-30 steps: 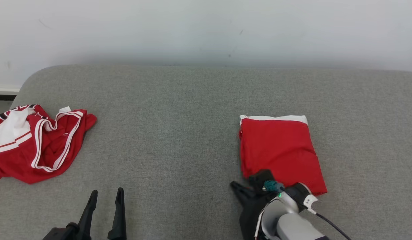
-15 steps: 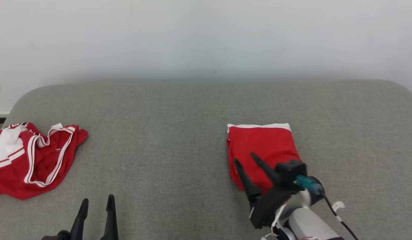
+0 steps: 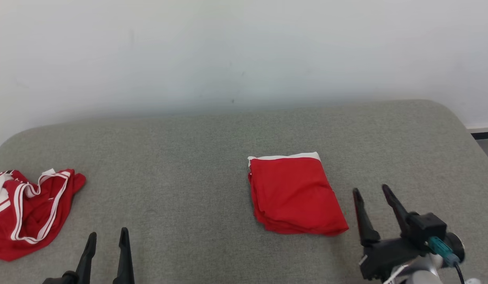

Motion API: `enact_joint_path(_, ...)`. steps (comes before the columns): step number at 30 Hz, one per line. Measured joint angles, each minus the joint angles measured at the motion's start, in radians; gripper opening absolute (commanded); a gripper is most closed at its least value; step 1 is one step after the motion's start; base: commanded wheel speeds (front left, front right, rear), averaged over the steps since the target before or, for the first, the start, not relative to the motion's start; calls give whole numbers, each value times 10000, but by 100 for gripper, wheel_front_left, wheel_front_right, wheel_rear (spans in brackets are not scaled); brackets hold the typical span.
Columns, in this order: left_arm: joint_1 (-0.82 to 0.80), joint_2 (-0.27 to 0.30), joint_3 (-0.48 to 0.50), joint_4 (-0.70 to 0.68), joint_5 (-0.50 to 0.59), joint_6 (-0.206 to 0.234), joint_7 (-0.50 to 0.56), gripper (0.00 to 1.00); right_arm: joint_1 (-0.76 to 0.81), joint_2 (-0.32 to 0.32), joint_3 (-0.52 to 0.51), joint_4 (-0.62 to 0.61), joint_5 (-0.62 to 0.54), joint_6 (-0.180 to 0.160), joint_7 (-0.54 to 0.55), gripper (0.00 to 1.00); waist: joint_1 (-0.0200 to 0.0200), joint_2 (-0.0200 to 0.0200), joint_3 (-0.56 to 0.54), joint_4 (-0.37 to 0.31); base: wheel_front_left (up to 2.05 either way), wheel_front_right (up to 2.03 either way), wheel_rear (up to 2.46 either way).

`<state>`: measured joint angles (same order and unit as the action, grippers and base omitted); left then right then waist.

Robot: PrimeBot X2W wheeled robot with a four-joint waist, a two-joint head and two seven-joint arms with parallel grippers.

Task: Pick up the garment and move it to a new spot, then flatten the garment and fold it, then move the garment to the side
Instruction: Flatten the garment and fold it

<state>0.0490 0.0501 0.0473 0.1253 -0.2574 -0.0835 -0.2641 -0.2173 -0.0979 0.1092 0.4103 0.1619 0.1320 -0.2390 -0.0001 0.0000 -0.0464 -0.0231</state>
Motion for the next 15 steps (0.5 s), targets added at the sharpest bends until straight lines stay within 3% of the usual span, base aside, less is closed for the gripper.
enact_joint_path(6, 5, 4, 171, 88, 311, 125, 0, 100, 694, -27, -556, -199, -332, 0, -52, 100, 0, 0, -167, -212, 0, 0, 0)
enact_joint_path(15, 323, 4, 468, 280, 546, 130, 0, 100, 1044, 0, -184, -334, -194, 0, 8, 100, 0, 0, -309, -547, 0, 0, 0)
